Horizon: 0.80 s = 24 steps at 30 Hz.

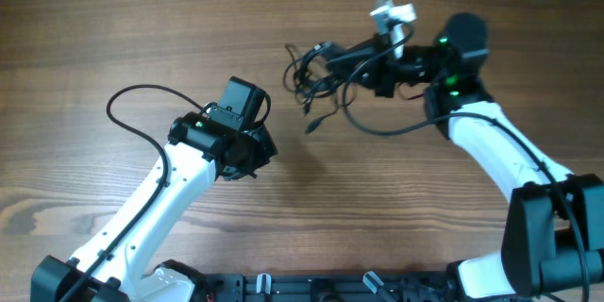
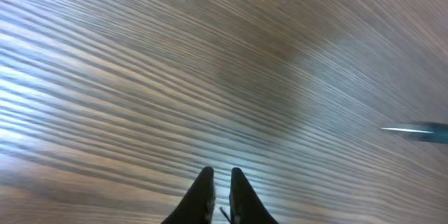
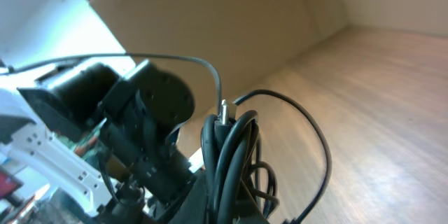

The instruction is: Untangle cables

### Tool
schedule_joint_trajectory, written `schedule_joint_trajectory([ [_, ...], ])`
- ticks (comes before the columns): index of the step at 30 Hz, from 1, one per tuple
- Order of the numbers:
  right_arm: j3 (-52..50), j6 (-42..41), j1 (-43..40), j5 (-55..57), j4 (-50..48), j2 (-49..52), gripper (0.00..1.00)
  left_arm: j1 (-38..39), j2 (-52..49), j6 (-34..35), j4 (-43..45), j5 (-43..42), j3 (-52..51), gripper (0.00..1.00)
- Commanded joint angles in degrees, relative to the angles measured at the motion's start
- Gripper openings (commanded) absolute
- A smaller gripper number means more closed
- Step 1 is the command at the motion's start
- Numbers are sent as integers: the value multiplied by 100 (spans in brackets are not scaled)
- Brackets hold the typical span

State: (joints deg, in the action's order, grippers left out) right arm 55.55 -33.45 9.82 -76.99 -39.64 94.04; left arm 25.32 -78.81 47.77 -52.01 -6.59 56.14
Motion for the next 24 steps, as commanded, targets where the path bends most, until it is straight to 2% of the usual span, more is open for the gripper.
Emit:
schedule_joint_trajectory([
  [1,105,-704,-382,-284,2,-92,4,-20,4,-50,17,409,-31,5],
  [2,105,-699,-385,-490,2,-92,4,-22,4,33,243,385,-31,7],
  [4,105,-699,-385,-645,2,-92,4,-118,15,63,822,-142,-31,33],
  [7,105,-702,-378,-699,4,-90,4,-501,15,61,2144,-1832,-31,49],
  [9,105,-702,-380,-702,4,-90,4,-579,15,61,2573,-2236,-31,51],
  [11,105,-702,-378,-702,4,-90,4,-577,15,63,2745,-2236,-31,55],
  [15,105,-702,-378,-697,2,-87,4,-546,15,33,2900,-2258,-31,55],
  [24,105,-708,-378,-693,2,-87,4,-525,15,-800,3023,-2747,-31,55],
])
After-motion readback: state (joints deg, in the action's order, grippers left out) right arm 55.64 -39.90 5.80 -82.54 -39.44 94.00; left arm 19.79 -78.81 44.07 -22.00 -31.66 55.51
